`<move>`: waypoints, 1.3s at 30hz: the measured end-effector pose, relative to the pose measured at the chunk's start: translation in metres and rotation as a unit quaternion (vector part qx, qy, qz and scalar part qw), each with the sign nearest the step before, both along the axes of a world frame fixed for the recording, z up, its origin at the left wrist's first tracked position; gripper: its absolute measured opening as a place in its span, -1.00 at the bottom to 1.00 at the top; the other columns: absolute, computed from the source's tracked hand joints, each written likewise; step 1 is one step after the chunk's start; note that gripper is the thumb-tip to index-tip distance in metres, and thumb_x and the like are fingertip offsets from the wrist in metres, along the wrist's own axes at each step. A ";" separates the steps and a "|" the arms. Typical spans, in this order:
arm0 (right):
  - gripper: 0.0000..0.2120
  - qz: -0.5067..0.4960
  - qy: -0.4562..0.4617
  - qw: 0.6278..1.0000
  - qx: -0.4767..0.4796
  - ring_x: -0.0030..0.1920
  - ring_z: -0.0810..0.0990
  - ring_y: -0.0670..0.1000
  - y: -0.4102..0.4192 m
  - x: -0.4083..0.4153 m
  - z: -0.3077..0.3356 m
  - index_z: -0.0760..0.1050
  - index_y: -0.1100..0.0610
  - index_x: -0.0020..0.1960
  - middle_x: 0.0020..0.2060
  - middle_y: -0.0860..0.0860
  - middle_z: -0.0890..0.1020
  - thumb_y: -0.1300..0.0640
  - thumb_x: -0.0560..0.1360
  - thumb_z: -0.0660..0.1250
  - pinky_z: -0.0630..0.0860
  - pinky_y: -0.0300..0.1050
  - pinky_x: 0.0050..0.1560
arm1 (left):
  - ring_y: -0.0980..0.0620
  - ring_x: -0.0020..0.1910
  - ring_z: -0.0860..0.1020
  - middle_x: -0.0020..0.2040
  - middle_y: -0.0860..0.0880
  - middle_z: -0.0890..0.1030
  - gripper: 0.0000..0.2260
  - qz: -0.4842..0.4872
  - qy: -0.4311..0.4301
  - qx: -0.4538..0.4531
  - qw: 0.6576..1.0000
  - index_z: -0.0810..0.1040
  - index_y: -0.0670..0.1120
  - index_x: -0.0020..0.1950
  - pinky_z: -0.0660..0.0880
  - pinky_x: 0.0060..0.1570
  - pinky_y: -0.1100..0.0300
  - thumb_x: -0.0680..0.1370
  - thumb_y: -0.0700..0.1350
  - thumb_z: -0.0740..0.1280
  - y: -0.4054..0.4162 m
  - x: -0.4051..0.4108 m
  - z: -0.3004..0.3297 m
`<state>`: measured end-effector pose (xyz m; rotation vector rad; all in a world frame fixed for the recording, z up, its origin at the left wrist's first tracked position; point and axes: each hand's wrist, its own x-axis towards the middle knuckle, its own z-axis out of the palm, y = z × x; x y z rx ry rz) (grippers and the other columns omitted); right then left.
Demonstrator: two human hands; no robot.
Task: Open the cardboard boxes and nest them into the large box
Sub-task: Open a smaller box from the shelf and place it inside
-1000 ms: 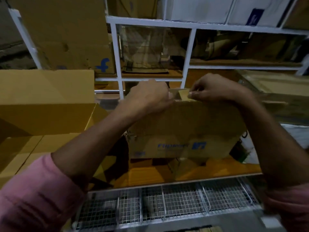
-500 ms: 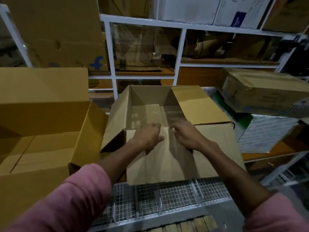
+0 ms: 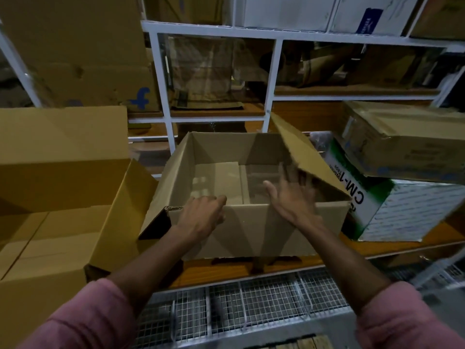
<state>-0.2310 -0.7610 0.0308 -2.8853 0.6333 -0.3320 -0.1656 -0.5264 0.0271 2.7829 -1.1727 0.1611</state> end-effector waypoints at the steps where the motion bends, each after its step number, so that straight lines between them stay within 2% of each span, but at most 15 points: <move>1: -0.22 -0.021 -0.009 1.000 -0.015 0.59 0.10 0.30 -0.015 0.001 0.001 0.07 0.03 0.63 0.61 0.21 0.12 -0.43 0.59 -0.20 -0.16 0.35 0.55 | 0.00 -0.12 0.47 0.00 0.00 0.56 -0.86 -0.002 0.000 0.001 1.000 0.38 0.00 0.09 0.28 -0.14 0.07 0.63 0.01 0.29 0.002 0.003 -0.002; 3: -0.17 -0.059 -0.021 0.998 -0.020 0.59 0.10 0.30 -0.041 -0.002 0.003 0.08 0.07 0.63 0.56 0.30 0.22 -0.46 0.57 -0.21 -0.15 0.31 0.56 | -0.01 -0.11 0.49 -0.01 0.00 0.57 -0.86 -0.006 0.002 0.001 1.000 0.40 0.01 0.12 0.30 -0.16 0.08 0.63 0.01 0.29 0.003 0.007 -0.004; 6: -0.22 -0.093 -0.029 0.995 -0.011 0.62 -0.16 0.28 -0.067 -0.009 0.003 -0.03 0.14 0.66 0.61 0.32 -0.05 -0.35 0.63 -0.09 -0.18 0.26 0.59 | 0.01 -0.10 0.50 -0.01 0.01 0.58 -0.87 -0.010 -0.004 -0.003 1.000 0.42 0.02 0.11 0.31 -0.16 0.08 0.63 0.03 0.30 0.000 0.009 -0.004; 8: -0.20 -0.110 -0.021 0.994 0.000 0.62 -0.18 0.29 -0.078 -0.013 0.004 -0.02 0.16 0.65 0.61 0.34 -0.08 -0.36 0.62 -0.12 -0.17 0.25 0.59 | 0.00 -0.07 0.51 0.01 0.02 0.57 -0.87 -0.004 -0.007 -0.002 1.000 0.43 0.03 0.11 0.27 -0.15 0.07 0.64 0.04 0.28 -0.002 0.008 -0.002; 12: -0.23 -0.098 0.020 0.995 0.028 0.62 -0.03 0.29 -0.088 -0.009 -0.001 0.02 0.14 0.64 0.60 0.31 0.07 -0.35 0.63 -0.10 -0.10 0.21 0.59 | -0.05 0.05 0.54 0.06 0.01 0.58 -0.86 0.009 -0.011 -0.007 1.000 0.44 0.03 0.14 0.21 -0.12 0.07 0.65 0.05 0.25 0.000 0.006 -0.004; 14: -0.29 -0.086 0.013 0.996 0.002 0.57 0.17 0.29 -0.088 -0.008 -0.002 0.23 0.18 0.56 0.54 0.31 0.25 -0.32 0.64 -0.04 0.07 0.21 0.55 | -0.04 0.09 0.54 0.10 0.01 0.59 -0.82 0.014 -0.010 -0.021 1.000 0.47 0.05 0.22 0.21 -0.08 0.08 0.65 0.07 0.25 0.001 0.004 -0.006; 17: -0.50 -0.047 -0.084 0.995 -0.035 0.27 0.51 0.25 -0.087 -0.012 -0.005 0.49 0.20 0.30 0.27 0.24 0.56 -0.18 0.66 0.09 0.40 0.17 0.31 | -0.07 0.21 0.48 0.22 -0.02 0.58 -0.67 0.036 -0.018 -0.060 0.997 0.46 0.07 0.38 0.30 0.07 0.02 0.64 0.11 0.26 0.005 -0.003 -0.017; 20: -0.56 -0.028 -0.171 0.984 -0.047 0.20 0.56 0.23 -0.083 -0.027 -0.017 0.55 0.17 0.27 0.22 0.18 0.61 -0.11 0.65 0.11 0.44 0.15 0.23 | -0.18 0.40 0.36 0.36 -0.08 0.52 -0.50 0.098 -0.053 -0.075 0.991 0.44 0.03 0.44 0.27 0.33 -0.14 0.59 0.26 0.25 0.015 -0.013 -0.035; 22: -0.54 -0.022 -0.196 0.977 -0.077 0.20 0.56 0.22 -0.079 -0.042 -0.028 0.58 0.17 0.23 0.22 0.17 0.62 -0.11 0.63 0.10 0.39 0.17 0.26 | -0.24 0.48 0.24 0.45 -0.11 0.42 -0.41 0.156 -0.069 -0.081 0.982 0.43 0.02 0.42 0.22 0.37 -0.25 0.54 0.37 0.23 0.023 -0.018 -0.043; 27: -0.47 -0.053 -0.173 0.979 -0.095 0.36 0.37 0.25 -0.064 -0.089 -0.053 0.50 0.07 0.32 0.36 0.14 0.49 -0.27 0.57 0.14 0.26 0.26 0.31 | -0.27 0.41 0.19 0.55 -0.12 0.14 -0.26 0.238 -0.061 -0.118 0.962 0.32 0.09 0.48 0.31 0.24 -0.28 0.43 0.47 0.28 0.038 -0.030 -0.046; 30: -0.37 -0.107 -0.147 0.980 -0.087 0.36 0.29 0.30 -0.051 -0.114 -0.059 0.40 -0.02 0.42 0.44 0.13 0.36 -0.38 0.51 0.26 0.28 0.36 0.23 | -0.32 0.39 0.21 0.59 -0.09 0.03 -0.15 0.222 -0.005 -0.119 0.968 0.15 0.14 0.57 0.36 0.21 -0.31 0.40 0.45 0.35 0.048 -0.034 -0.049; 33: -0.21 -0.139 -0.140 0.980 -0.026 0.40 0.21 0.37 -0.053 -0.122 -0.054 0.35 -0.05 0.48 0.52 0.09 0.19 -0.38 0.38 0.42 0.30 0.45 0.25 | -0.33 0.44 0.17 0.61 -0.04 -0.11 -0.08 0.174 0.076 -0.178 0.965 0.09 0.14 0.57 0.36 0.31 -0.36 0.36 0.30 0.53 0.054 -0.031 -0.054; 35: -0.12 -0.101 -0.134 0.985 0.031 0.45 0.18 0.37 -0.063 -0.123 -0.051 0.28 -0.04 0.54 0.56 0.05 0.09 -0.32 0.33 0.49 0.32 0.48 0.33 | -0.31 0.49 0.16 0.61 0.01 -0.13 -0.08 0.143 0.106 -0.216 0.960 0.14 0.11 0.53 0.33 0.37 -0.33 0.34 0.21 0.59 0.054 -0.027 -0.056; 37: -0.03 -0.033 -0.112 0.990 0.074 0.52 0.16 0.34 -0.073 -0.122 -0.051 0.20 -0.05 0.58 0.59 0.00 -0.01 -0.24 0.31 0.57 0.32 0.44 0.40 | -0.28 0.50 0.16 0.61 0.02 -0.07 -0.09 0.130 0.096 -0.223 0.961 0.20 0.07 0.49 0.31 0.38 -0.29 0.30 0.21 0.61 0.054 -0.021 -0.056; 39: 0.00 0.019 -0.098 0.991 0.086 0.53 0.19 0.30 -0.082 -0.117 -0.049 0.23 -0.02 0.57 0.60 -0.05 -0.04 -0.16 0.26 0.64 0.36 0.38 0.40 | -0.23 0.47 0.19 0.60 0.01 0.01 -0.10 0.125 0.079 -0.221 0.964 0.24 0.03 0.46 0.35 0.36 -0.26 0.27 0.23 0.61 0.054 -0.014 -0.057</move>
